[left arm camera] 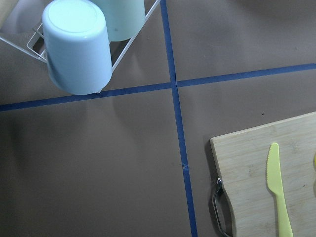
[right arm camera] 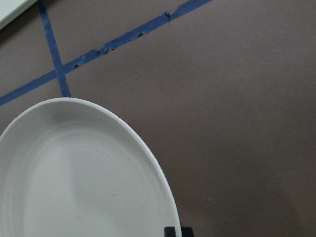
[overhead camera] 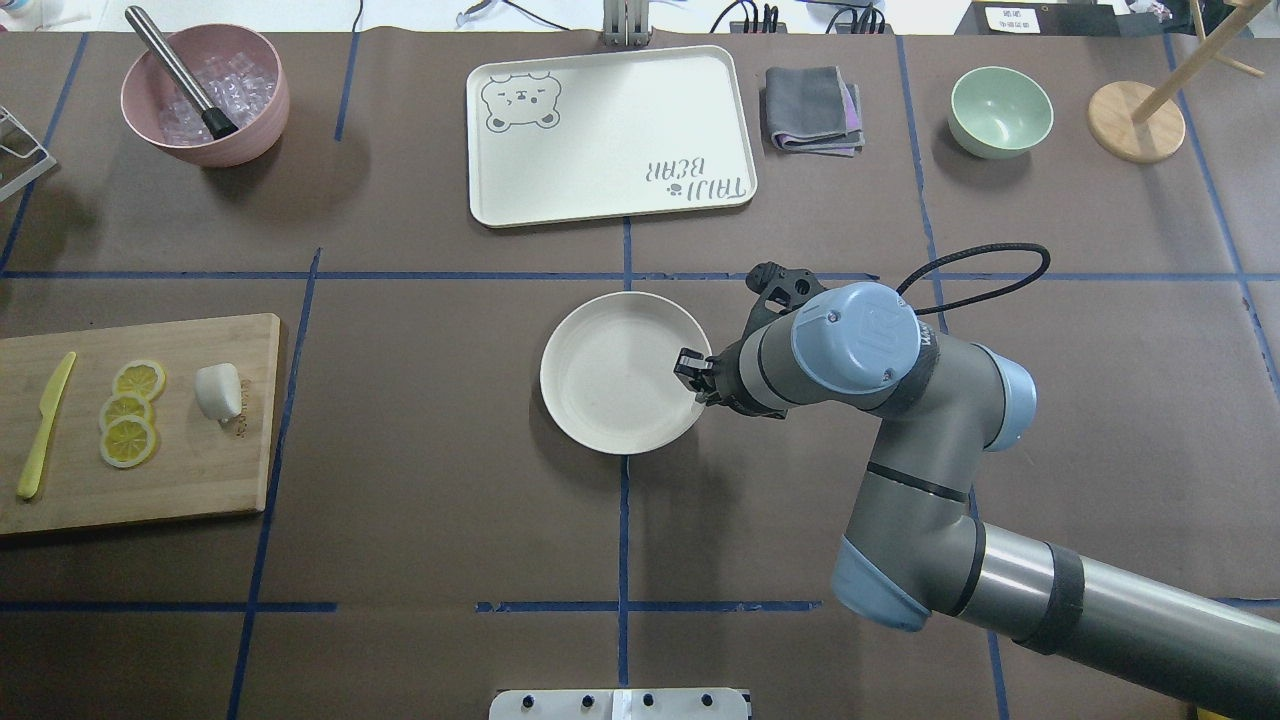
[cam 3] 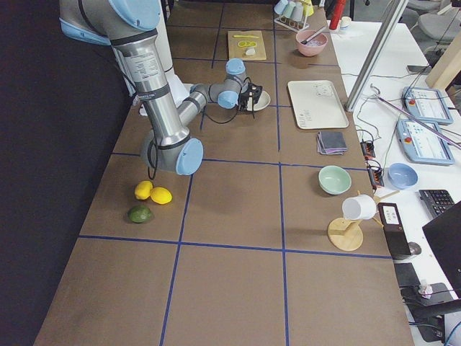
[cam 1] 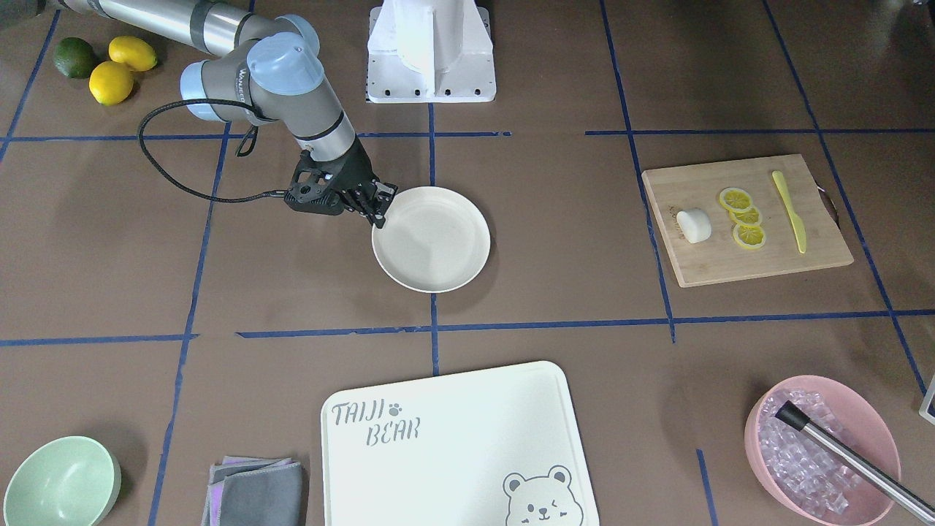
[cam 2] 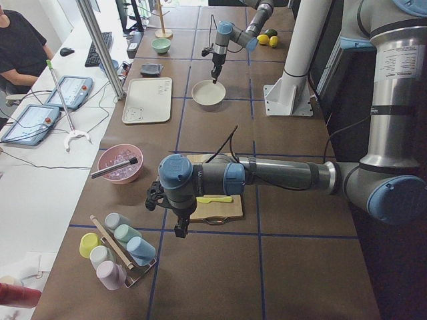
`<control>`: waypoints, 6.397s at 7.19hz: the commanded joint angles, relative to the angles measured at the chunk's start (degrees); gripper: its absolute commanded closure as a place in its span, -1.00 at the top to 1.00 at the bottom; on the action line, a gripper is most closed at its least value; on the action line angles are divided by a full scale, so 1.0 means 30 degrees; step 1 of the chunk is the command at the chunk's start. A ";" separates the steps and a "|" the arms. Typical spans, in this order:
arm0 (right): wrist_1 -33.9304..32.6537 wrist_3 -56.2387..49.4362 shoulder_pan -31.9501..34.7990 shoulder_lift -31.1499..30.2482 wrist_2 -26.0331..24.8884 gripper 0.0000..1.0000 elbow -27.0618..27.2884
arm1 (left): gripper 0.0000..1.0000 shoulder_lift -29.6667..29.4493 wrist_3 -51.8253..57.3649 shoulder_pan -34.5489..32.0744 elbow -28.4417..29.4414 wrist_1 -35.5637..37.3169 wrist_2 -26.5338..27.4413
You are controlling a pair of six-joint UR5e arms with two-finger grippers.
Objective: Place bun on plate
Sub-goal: 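Carry the white plate with the right gripper to the table center and set it down, then release the plate and withdraw the right gripper while the left gripper reaches toward the bun, then lower the left gripper onto the white bun on the cutting board and grasp it, then carry the white bun with the left gripper over the white plate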
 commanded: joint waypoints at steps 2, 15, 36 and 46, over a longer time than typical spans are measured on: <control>-0.0025 -0.0005 -0.0183 0.0033 -0.0009 -0.16 -0.0111 | 1.00 0.0000 0.0000 0.0000 -0.0041 0.0000 0.0000; -0.8845 -1.5517 0.8532 -0.3911 0.4984 1.00 0.5598 | 1.00 0.1699 -2.0594 1.1522 -0.7483 -0.5722 0.3267; -0.7202 -2.6988 1.6485 -1.1246 0.9483 1.00 0.5015 | -0.45 -0.0760 -2.5225 1.6729 -0.2618 -1.1222 0.7706; -0.7173 -3.1938 2.0175 -1.2740 1.1300 1.00 0.2437 | -0.44 -1.7367 -2.9562 2.1270 0.1882 0.0590 0.9815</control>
